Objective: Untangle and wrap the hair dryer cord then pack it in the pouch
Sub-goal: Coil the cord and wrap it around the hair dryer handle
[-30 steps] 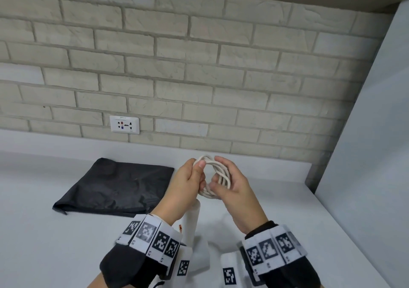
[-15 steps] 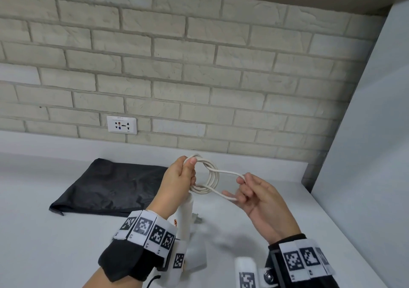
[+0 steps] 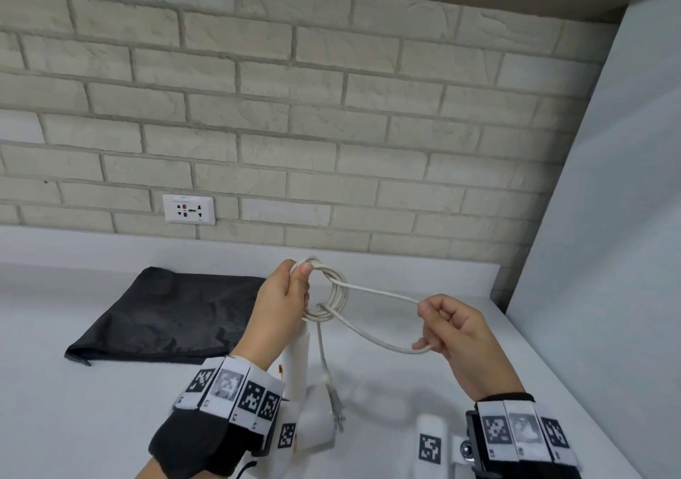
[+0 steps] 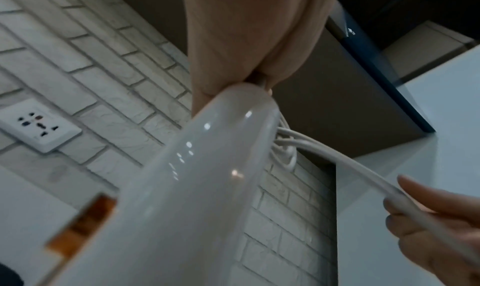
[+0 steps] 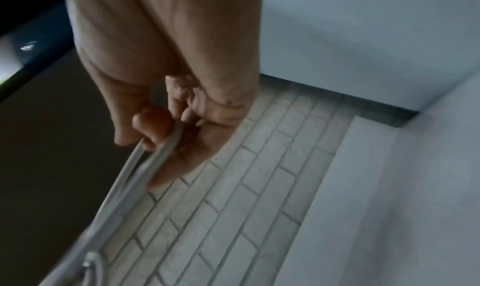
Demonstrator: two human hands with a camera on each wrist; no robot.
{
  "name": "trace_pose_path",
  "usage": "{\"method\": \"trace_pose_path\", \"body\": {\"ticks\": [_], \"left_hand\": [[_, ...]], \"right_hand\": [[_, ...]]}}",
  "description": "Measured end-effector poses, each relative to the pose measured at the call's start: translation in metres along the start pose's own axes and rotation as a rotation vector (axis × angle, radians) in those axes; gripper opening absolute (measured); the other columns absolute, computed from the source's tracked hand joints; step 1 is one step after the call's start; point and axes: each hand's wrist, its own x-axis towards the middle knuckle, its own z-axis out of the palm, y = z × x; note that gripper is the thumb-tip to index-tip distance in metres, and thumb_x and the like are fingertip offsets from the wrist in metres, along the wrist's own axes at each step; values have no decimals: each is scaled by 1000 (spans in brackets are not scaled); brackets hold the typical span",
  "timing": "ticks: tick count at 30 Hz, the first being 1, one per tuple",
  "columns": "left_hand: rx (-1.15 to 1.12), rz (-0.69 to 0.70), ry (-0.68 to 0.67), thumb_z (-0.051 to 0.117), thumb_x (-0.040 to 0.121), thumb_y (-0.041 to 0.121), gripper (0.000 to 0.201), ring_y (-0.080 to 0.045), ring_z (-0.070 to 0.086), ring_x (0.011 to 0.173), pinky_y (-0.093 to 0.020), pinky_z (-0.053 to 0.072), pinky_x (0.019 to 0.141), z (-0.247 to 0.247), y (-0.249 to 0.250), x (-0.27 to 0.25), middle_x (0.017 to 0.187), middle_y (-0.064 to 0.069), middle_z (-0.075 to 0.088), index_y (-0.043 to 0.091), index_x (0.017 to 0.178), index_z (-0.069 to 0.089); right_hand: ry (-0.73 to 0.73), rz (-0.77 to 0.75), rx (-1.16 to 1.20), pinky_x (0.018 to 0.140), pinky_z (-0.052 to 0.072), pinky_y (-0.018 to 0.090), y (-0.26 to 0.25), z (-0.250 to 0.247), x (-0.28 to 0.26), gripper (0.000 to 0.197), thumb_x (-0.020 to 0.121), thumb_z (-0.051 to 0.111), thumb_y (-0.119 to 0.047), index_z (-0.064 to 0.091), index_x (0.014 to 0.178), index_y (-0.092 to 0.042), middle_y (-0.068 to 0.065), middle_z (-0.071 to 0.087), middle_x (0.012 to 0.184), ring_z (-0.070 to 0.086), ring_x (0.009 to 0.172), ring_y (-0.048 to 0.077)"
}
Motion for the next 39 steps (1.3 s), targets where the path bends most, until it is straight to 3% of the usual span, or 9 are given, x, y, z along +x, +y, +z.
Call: {"method": "trace_pose_path", "body": {"ticks": [3, 7, 13, 20, 25, 31, 34, 37, 39], "left_hand": [[13, -13, -7, 38, 96, 29, 31, -11, 40, 56, -8, 34, 45, 1, -1, 1, 63, -1, 44, 10, 72, 45], [-7, -48, 28, 38, 97, 29, 31, -11, 40, 55, -22, 37, 53, -6, -3, 5, 63, 1, 45, 12, 72, 46], [14, -31, -9, 37, 97, 28, 29, -13, 38, 58, -23, 32, 52, -4, -2, 3, 66, -1, 44, 6, 81, 48], [63, -40, 14, 37, 97, 29, 30, -9, 44, 70, -21, 35, 64, -6, -4, 6, 89, -5, 43, 15, 72, 46], [-152, -118, 12, 38, 97, 31, 30, -9, 38, 47, -21, 38, 48, -10, -4, 6, 60, 0, 39, 23, 68, 45], [-226, -80, -76, 41, 96, 29, 33, -6, 37, 45, -25, 49, 58, -2, 5, -2, 56, 2, 31, 14, 66, 43], [-213, -84, -76, 42, 95, 31, 33, -3, 42, 41, -34, 46, 65, -1, 6, -2, 48, 8, 36, 18, 65, 44], [-292, -95, -85, 39, 97, 28, 32, -8, 37, 46, -23, 48, 55, -4, 6, -4, 55, 3, 32, 19, 67, 47], [-391, -118, -107, 37, 98, 26, 32, -9, 31, 48, -18, 46, 49, -6, 4, -4, 58, 1, 26, 17, 69, 47]], "right_hand": [[38, -3, -73, 44, 30, 18, 6, -5, 3, 16, 85, 58, -12, 61, 71, -7, -12, 39, 42, 29, 41, 8], [77, -92, -306, 48, 33, 6, 6, -23, 8, 14, 78, 68, -12, 65, 65, -8, -13, 48, 42, 40, 43, 0], [241, -70, -425, 59, 35, 19, 29, -46, 11, 17, 87, 59, -18, 62, 70, -15, 5, 54, 65, 42, 54, 4], [399, -139, -627, 60, 39, 28, 46, -42, 18, 19, 85, 60, -31, 59, 66, -27, 2, 58, 64, 49, 60, 15], [184, -211, -717, 61, 33, 16, 45, -52, 19, 23, 85, 59, -24, 64, 66, -36, 1, 51, 66, 48, 72, 17], [-113, -54, -725, 87, 41, 23, 54, -20, 20, 22, 93, 47, -20, 56, 98, -39, -5, 64, 98, 58, 99, 13], [-244, -106, -430, 77, 41, 8, 33, 26, 16, 23, 95, 40, -24, 56, 109, -31, -4, 63, 82, 59, 78, 8], [-215, -230, -366, 61, 37, 19, 25, 44, 20, 20, 93, 43, -27, 63, 88, -30, 10, 49, 65, 44, 61, 11], [-172, -238, -389, 61, 35, 16, 34, 45, 29, 22, 90, 43, -27, 61, 78, -30, 1, 48, 61, 43, 61, 7]]}}
